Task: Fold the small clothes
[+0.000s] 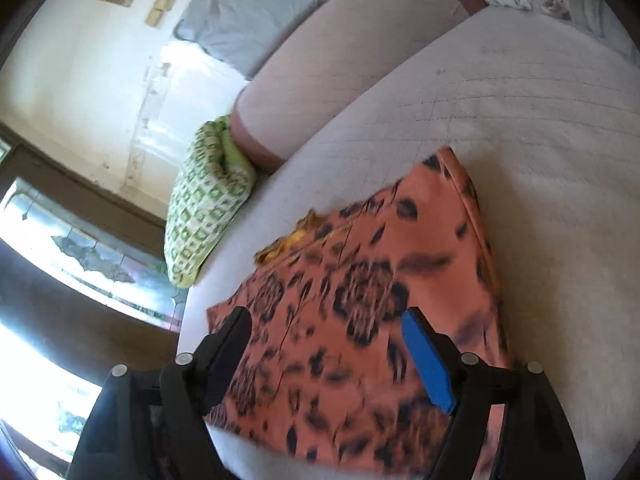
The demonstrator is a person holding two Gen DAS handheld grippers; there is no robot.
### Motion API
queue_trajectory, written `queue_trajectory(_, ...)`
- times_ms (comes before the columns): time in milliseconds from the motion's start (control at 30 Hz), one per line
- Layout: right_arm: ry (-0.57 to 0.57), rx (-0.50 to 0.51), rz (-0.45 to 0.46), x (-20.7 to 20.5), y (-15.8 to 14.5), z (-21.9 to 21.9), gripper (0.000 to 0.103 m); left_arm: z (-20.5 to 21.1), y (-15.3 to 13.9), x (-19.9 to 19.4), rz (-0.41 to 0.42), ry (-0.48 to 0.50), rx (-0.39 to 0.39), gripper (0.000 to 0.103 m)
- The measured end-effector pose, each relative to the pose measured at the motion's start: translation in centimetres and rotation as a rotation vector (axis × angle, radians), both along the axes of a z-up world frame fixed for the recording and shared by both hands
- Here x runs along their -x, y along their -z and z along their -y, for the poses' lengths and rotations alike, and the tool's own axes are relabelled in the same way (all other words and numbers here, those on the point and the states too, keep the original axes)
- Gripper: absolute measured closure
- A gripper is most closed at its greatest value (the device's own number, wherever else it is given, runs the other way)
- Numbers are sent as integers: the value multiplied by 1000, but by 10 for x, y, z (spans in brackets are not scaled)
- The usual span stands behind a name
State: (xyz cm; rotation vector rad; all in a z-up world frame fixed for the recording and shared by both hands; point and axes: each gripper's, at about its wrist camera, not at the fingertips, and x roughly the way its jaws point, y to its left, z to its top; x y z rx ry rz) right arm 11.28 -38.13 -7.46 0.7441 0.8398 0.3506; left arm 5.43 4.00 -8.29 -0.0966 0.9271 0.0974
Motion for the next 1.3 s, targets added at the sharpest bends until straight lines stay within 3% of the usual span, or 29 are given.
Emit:
queue_trajectory(100, 55, 8, -205, -43, 47, 15, 23, 5, 7, 0, -27, -9, 17, 29)
queue_trajectory(133, 84, -60, -203, -44, 51, 22, 23, 5, 9, -1, -32, -5, 22, 29)
queue_trajectory(167, 86, -68, -201, -44, 44, 22, 23, 6, 10, -1, -32, -4, 24, 29)
queue_trajectory(267, 59, -22, -117, -48, 9, 15, 23, 4, 19, -7, -48, -4, 33, 29)
queue_trajectory(333, 57, 16, -95, -59, 2, 14, 21, 4, 21, -8, -51, -10, 41, 29)
queue_trajectory(433, 74, 88, -183, -97, 28, 22, 18, 3, 21, -7, -56, -11, 43, 29)
queue_trajectory(467, 81, 68, -223, -108, 45, 28, 18, 3, 21, -6, -59, -8, 43, 29)
queue_trajectory(533, 131, -22, -198, -109, 44, 38, 18, 2, 19, 0, -50, -2, 50, 29)
queue_trajectory(600, 141, -59, -186, -100, 29, 42, 18, 2, 20, 3, -49, -6, 55, 29)
queue_trajectory(733, 107, -4, -122, -55, 7, 39, 18, 3, 22, 5, -38, -15, 65, 29)
queue_trajectory(967, 49, -83, -140, 42, 34, 29, 18, 14, 21, 7, -36, -6, 56, 29)
queue_trajectory(1100, 27, -115, -132, 64, 44, 18, 18, 26, 26, 6, -45, 23, 12, 24)
queue_trajectory(1167, 6, -44, -155, 61, 56, 13, 18, 31, 33, 1, -67, 41, -29, 22)
queue_trajectory(1200, 12, -63, -161, 62, 60, 15, 18, 34, 33, 2, -66, 50, -48, 22)
queue_trajectory(1300, 64, -98, -96, 76, 40, 22, 18, 33, 25, 4, -44, 50, -28, 22)
